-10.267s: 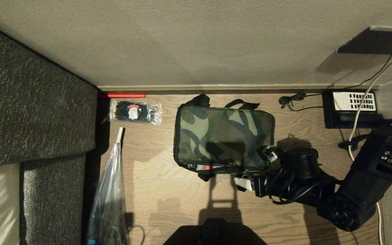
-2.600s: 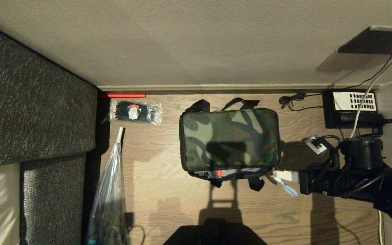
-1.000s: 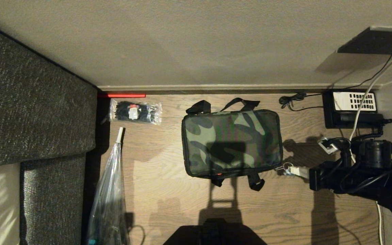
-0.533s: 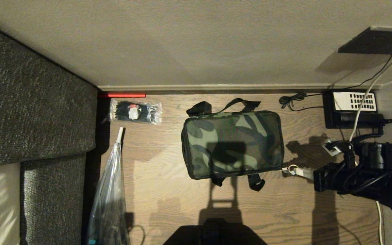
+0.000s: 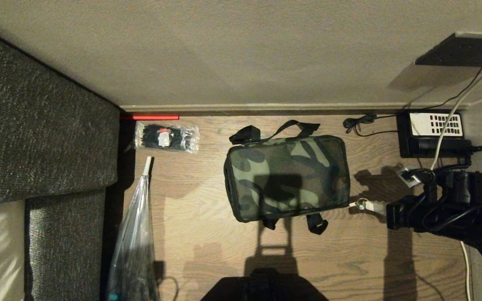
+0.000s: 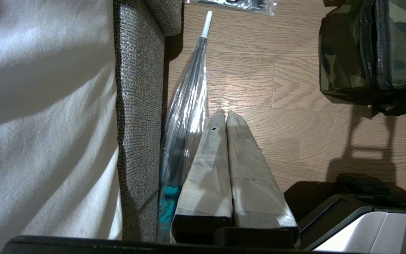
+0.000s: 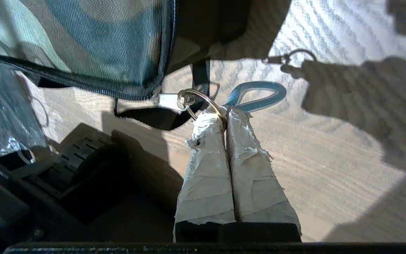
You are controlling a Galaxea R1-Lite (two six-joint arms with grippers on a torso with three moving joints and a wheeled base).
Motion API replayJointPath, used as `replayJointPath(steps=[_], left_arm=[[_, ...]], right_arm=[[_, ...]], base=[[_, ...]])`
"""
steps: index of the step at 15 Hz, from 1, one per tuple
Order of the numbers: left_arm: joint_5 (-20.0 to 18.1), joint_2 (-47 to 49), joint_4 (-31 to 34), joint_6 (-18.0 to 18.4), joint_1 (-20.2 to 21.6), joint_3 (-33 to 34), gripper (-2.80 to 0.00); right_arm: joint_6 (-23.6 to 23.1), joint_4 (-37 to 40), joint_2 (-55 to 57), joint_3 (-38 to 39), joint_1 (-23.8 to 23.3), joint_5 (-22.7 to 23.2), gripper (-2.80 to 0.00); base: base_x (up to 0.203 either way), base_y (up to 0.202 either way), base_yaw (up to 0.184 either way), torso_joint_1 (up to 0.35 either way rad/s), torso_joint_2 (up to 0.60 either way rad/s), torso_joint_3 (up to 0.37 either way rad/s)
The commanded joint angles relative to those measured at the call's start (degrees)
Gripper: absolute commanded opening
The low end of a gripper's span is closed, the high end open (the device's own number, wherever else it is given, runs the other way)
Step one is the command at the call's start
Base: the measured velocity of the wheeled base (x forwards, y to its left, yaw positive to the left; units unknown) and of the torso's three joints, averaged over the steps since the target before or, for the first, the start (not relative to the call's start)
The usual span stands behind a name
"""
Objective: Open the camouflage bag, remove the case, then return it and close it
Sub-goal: Open the top of the storage box
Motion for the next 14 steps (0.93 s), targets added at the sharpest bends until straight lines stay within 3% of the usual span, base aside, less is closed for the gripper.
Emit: replayJointPath(steps=[1, 3, 14], left_arm=[[0.01, -0.11, 0.0, -0.02, 0.02, 0.09, -2.8], [0.01, -0.11, 0.0, -0.02, 0.02, 0.17, -2.8], [0.01, -0.11, 0.0, -0.02, 0.02, 0.09, -2.8]], right_arm=[[0.21, -0.74, -0.28, -1.15, 0.71, 1.44, -2.8], [0.21, -0.92, -0.28, -1.81, 1.02, 3.83, -2.8], [0.29, -1.89, 2.79, -9.06, 1.15, 4.08, -2.8]], base=[[0.0, 0.0, 0.0, 0.0, 0.0, 0.0], [0.0, 0.0, 0.0, 0.0, 0.0, 0.0], [0.0, 0.0, 0.0, 0.0, 0.0, 0.0]])
